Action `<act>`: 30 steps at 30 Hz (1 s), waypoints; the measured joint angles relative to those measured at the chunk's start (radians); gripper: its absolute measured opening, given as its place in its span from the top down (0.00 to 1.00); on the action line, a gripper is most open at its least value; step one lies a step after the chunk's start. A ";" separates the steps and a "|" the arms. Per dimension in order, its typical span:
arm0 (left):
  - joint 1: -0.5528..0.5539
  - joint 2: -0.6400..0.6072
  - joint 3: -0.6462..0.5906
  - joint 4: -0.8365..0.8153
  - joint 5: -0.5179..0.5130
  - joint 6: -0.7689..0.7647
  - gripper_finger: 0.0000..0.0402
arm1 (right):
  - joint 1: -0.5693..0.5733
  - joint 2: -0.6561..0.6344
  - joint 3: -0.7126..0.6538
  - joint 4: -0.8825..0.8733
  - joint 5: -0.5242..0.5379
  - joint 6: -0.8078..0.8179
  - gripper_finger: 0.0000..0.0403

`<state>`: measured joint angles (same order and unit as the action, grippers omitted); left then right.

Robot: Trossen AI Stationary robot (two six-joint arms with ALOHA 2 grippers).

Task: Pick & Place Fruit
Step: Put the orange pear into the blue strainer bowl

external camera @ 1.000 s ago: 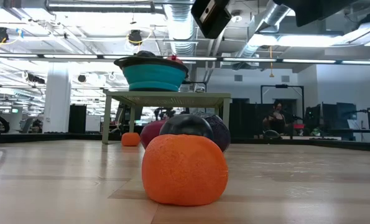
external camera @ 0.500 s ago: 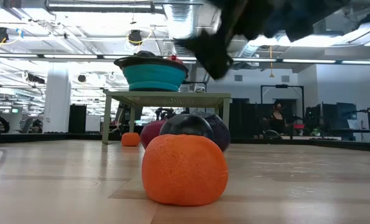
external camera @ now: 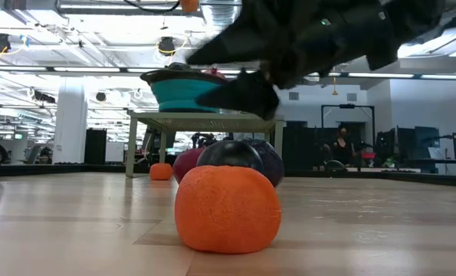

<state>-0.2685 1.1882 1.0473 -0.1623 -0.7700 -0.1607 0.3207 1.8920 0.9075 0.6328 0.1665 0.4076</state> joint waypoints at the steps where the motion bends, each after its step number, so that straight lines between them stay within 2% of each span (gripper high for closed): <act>1: 0.056 -0.017 0.000 0.000 0.000 0.024 0.99 | -0.001 0.023 0.001 0.059 0.000 0.000 0.25; 4: 0.243 -0.058 0.000 0.001 0.044 0.083 0.99 | -0.004 0.093 0.003 0.214 -0.001 0.001 0.25; 6: 0.373 -0.074 0.000 0.002 0.129 0.104 0.99 | -0.011 0.131 0.013 0.291 -0.006 0.001 0.25; 10: 0.614 -0.062 0.000 0.004 0.323 0.110 0.99 | -0.017 0.172 0.038 0.324 -0.013 0.025 0.25; 13: 0.740 -0.024 0.000 0.003 0.450 0.115 0.99 | -0.025 0.173 0.050 0.326 -0.045 0.037 0.25; 16: 0.813 0.021 0.000 0.007 0.507 0.163 0.99 | -0.035 0.145 0.050 0.315 -0.054 0.019 0.25; 23: 0.888 0.115 0.000 0.038 0.510 0.209 0.99 | -0.062 0.038 0.050 0.291 -0.066 -0.092 0.25; 30: 0.940 0.204 0.000 0.055 0.541 0.168 0.99 | -0.064 -0.113 0.050 0.093 -0.067 -0.172 0.25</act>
<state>0.6719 1.3926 1.0470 -0.1072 -0.2292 0.0073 0.2566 1.7789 0.9577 0.7256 0.0994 0.2356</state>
